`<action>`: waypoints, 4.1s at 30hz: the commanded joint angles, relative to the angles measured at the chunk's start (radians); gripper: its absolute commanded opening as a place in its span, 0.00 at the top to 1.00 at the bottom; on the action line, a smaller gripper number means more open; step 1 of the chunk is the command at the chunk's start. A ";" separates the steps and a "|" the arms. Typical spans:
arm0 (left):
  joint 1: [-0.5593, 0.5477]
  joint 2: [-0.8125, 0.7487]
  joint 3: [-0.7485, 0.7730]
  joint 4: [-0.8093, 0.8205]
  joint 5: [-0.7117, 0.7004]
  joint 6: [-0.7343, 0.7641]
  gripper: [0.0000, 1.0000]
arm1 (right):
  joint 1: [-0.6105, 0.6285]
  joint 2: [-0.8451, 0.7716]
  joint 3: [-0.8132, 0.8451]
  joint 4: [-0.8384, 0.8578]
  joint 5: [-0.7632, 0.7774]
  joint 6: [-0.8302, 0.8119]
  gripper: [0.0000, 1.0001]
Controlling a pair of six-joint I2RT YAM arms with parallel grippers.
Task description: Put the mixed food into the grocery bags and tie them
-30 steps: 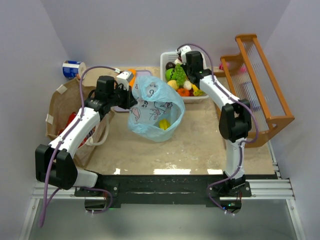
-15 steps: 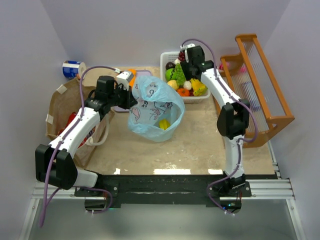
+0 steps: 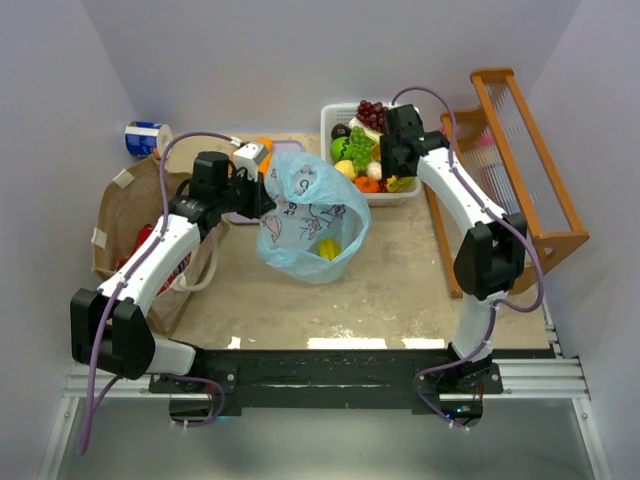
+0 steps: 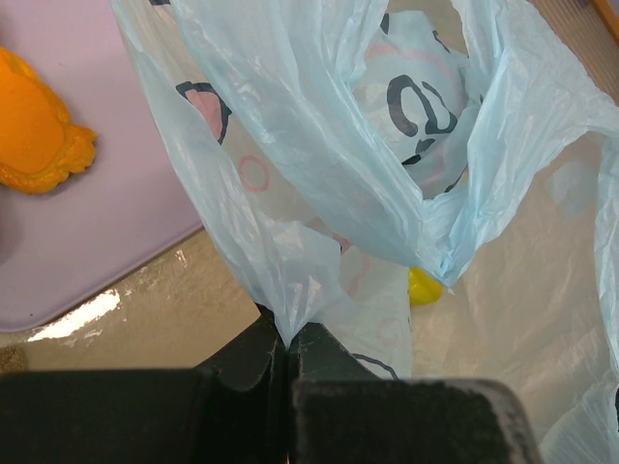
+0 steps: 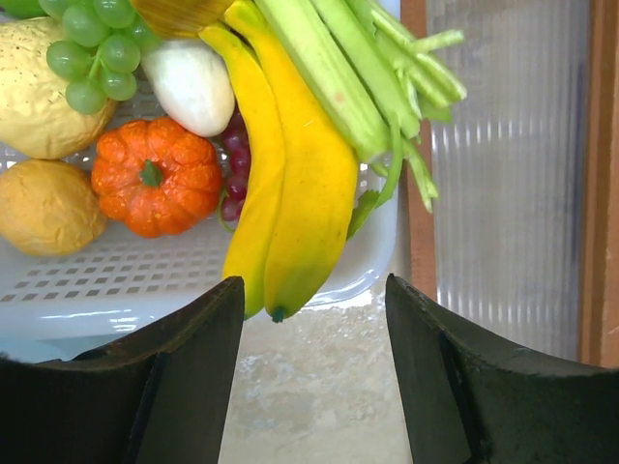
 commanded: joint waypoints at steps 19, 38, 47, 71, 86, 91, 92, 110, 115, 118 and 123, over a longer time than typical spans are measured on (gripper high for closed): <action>0.000 -0.030 0.002 0.026 0.016 -0.009 1.00 | -0.027 0.071 -0.053 0.020 0.016 0.357 0.46; 0.000 -0.053 -0.005 0.041 -0.001 -0.007 1.00 | -0.027 -0.191 -0.156 0.164 -0.075 0.280 1.00; 0.000 -0.052 -0.010 0.047 -0.016 -0.012 1.00 | 0.044 -0.437 -0.222 0.271 -0.093 0.095 1.00; 0.000 -0.055 -0.018 0.050 -0.079 -0.009 1.00 | 0.352 -0.577 -0.725 0.575 -0.840 0.136 1.00; 0.000 -0.079 -0.016 0.047 -0.097 -0.003 1.00 | 0.341 -0.480 -0.695 0.314 -0.353 0.160 1.00; 0.000 -0.081 -0.016 0.047 -0.096 -0.003 1.00 | 0.337 -0.457 -0.647 0.206 -0.183 0.177 1.00; 0.000 -0.084 -0.016 0.049 -0.096 -0.003 1.00 | 0.338 -0.456 -0.638 0.195 -0.165 0.177 1.00; 0.000 -0.072 -0.018 0.053 -0.074 -0.001 1.00 | 0.352 -0.363 -0.575 0.127 0.005 0.159 0.76; 0.000 -0.059 -0.018 0.052 -0.070 -0.001 1.00 | 0.352 -0.420 -0.552 0.169 -0.179 0.093 0.29; 0.000 -0.059 -0.018 0.050 -0.077 0.000 1.00 | 0.355 -0.484 -0.523 0.185 -0.266 0.059 0.21; 0.000 -0.061 -0.016 0.043 -0.122 0.002 1.00 | 0.357 -0.629 -0.478 0.338 -0.457 0.036 0.16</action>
